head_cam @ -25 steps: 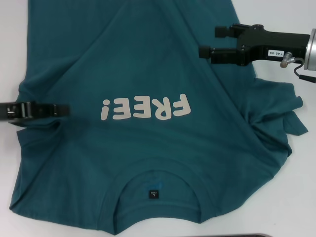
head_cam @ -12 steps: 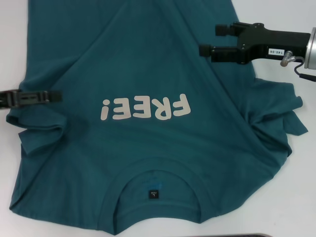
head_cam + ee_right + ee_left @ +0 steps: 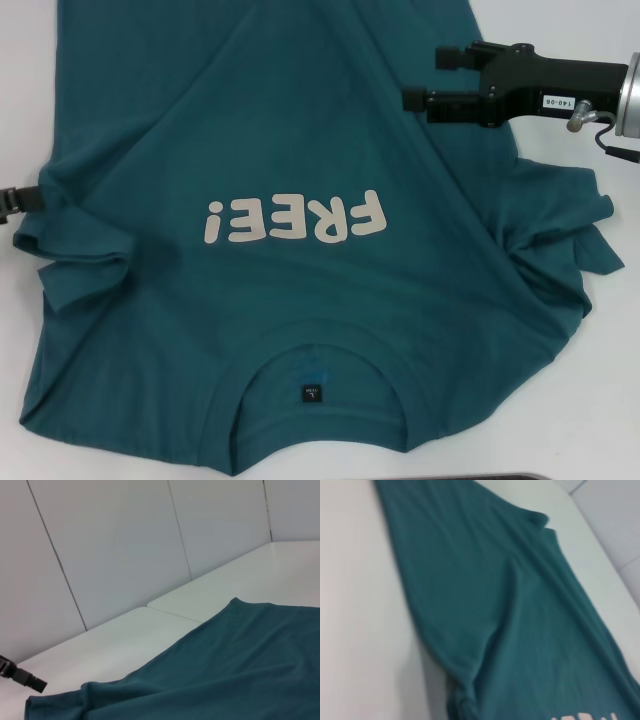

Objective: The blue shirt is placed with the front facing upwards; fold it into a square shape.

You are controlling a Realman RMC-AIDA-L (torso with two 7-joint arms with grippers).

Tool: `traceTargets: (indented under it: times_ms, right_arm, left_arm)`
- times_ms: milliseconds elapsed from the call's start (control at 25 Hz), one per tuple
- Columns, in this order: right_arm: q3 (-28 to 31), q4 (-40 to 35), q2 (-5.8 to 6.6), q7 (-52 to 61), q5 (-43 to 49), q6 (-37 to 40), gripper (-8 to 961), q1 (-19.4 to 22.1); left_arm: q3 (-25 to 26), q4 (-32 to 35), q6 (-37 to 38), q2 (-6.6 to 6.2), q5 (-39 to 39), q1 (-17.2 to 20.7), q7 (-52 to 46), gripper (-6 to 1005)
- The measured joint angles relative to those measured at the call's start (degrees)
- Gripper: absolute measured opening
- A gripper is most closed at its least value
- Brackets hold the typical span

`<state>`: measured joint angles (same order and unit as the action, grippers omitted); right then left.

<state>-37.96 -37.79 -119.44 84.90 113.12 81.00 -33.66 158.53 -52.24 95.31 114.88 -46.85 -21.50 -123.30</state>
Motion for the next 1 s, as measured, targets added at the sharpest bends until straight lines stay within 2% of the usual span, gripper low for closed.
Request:
traceTargets:
  times_ms: [240, 560, 960, 1000]
  right_arm:
    - [0.0, 0.0, 0.0, 0.0, 0.0, -0.1, 923, 0.0]
    - [0.0, 0.0, 0.0, 0.0, 0.0, -0.1, 923, 0.4]
    - [0.0, 0.0, 0.01, 0.0, 0.0, 0.0, 922, 0.6]
    - [0.0, 0.0, 0.04, 0.0, 0.0, 0.0, 922, 0.6]
  left_arm:
    - [-0.6, 0.4, -0.3, -0.01, 0.9, 0.6, -0.8, 907]
    - [-1.1, 0.8, -0.4, 0.83, 4.0, -0.7, -1.1, 872]
    - [-4.3, 1.3, -5.1, 1.04, 4.8, -1.6, -4.1, 828]
    - [-4.3, 1.1, -5.1, 1.18, 4.8, -1.6, -4.1, 790]
